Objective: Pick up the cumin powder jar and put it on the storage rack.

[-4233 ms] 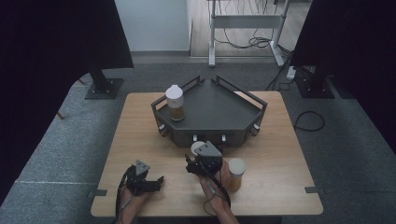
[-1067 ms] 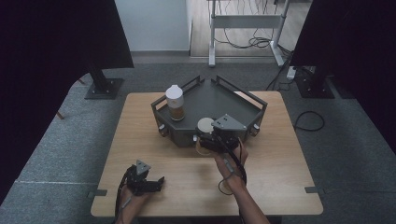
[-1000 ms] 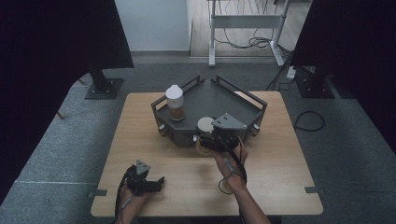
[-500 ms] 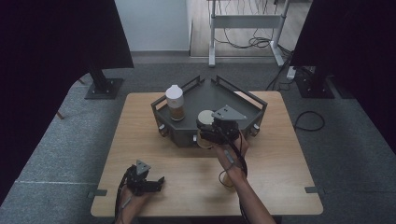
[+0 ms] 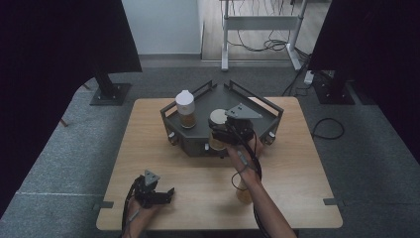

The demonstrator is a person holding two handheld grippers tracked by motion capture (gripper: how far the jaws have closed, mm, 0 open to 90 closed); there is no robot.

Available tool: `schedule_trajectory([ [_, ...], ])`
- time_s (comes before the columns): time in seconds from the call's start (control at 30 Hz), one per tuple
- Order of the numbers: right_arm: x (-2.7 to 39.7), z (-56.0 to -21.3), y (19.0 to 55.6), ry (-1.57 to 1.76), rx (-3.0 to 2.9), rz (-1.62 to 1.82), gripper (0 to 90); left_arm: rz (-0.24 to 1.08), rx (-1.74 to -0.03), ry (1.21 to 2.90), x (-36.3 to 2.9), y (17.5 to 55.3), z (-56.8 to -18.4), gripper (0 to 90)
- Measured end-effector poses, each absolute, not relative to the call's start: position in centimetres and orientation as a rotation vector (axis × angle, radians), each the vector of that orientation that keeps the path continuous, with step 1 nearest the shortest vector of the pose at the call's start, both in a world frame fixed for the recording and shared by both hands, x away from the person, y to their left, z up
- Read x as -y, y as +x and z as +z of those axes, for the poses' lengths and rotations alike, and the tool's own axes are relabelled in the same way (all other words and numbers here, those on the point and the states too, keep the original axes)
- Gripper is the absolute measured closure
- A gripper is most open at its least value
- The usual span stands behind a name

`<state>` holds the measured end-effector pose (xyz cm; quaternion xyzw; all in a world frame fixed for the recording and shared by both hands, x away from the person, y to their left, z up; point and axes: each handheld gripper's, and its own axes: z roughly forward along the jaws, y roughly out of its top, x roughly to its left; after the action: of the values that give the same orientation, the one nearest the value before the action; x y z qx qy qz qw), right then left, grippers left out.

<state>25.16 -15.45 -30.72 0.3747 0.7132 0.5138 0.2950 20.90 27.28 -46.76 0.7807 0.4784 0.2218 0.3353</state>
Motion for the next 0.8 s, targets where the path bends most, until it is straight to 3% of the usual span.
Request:
schedule_trajectory([
  [0.8,14.9,-30.2,28.7,1.029,-1.856,1.32,32.7,0.579,-1.247,2.039,-27.3,20.9,-46.7,1.6],
])
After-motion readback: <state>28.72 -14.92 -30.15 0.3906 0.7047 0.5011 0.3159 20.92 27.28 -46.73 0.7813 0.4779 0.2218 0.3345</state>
